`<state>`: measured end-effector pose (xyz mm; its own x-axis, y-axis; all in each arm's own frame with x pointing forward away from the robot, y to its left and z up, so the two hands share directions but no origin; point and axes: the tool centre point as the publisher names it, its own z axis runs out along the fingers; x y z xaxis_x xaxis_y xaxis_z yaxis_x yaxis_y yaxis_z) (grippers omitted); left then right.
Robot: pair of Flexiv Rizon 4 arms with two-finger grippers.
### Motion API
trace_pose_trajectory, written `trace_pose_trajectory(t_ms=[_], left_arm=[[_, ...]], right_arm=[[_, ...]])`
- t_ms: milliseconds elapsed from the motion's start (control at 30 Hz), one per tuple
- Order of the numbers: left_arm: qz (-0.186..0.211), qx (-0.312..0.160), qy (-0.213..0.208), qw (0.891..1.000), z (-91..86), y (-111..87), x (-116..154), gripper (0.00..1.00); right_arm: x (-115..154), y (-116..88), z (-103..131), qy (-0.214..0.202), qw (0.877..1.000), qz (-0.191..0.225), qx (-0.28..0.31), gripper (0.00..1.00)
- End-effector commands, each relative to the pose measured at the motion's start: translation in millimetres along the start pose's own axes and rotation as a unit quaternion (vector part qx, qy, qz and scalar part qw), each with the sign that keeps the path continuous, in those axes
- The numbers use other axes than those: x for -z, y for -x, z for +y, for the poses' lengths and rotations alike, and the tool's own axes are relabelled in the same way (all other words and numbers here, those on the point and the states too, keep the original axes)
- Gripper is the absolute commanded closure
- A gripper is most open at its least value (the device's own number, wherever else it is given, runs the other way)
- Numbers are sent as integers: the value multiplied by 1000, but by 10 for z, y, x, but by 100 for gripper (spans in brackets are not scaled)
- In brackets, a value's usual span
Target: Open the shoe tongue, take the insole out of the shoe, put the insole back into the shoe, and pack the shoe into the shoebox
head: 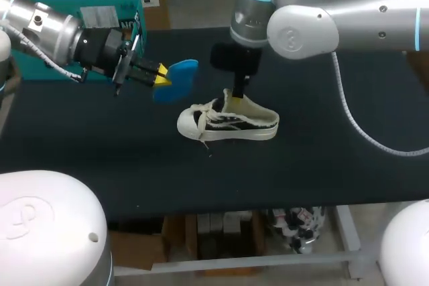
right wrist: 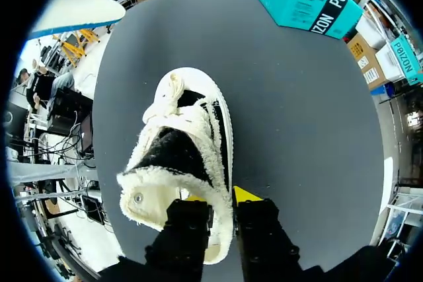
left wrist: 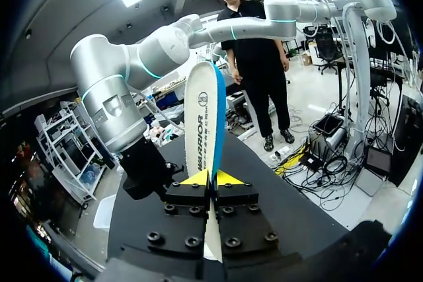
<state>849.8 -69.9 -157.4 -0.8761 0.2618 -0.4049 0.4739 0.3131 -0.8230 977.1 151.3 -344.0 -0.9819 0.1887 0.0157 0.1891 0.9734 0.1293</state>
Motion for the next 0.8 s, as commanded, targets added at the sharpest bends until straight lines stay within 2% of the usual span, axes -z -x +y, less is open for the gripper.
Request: trace_pose_trajectory(t_ms=[33,400,800], left_arm=[[13,2,-11,1000,18,117,-3,100],[42,18,-39,998,-177,338,-70,100],[75,40,-70,994,-416,499,-98,100]], right_arm=[[91,-60,-78,5,1000,-10,-18,100],[319,-137,-256,25,993,-21,-115,100],[523,-249,-324,78,966,-16,-245,100]])
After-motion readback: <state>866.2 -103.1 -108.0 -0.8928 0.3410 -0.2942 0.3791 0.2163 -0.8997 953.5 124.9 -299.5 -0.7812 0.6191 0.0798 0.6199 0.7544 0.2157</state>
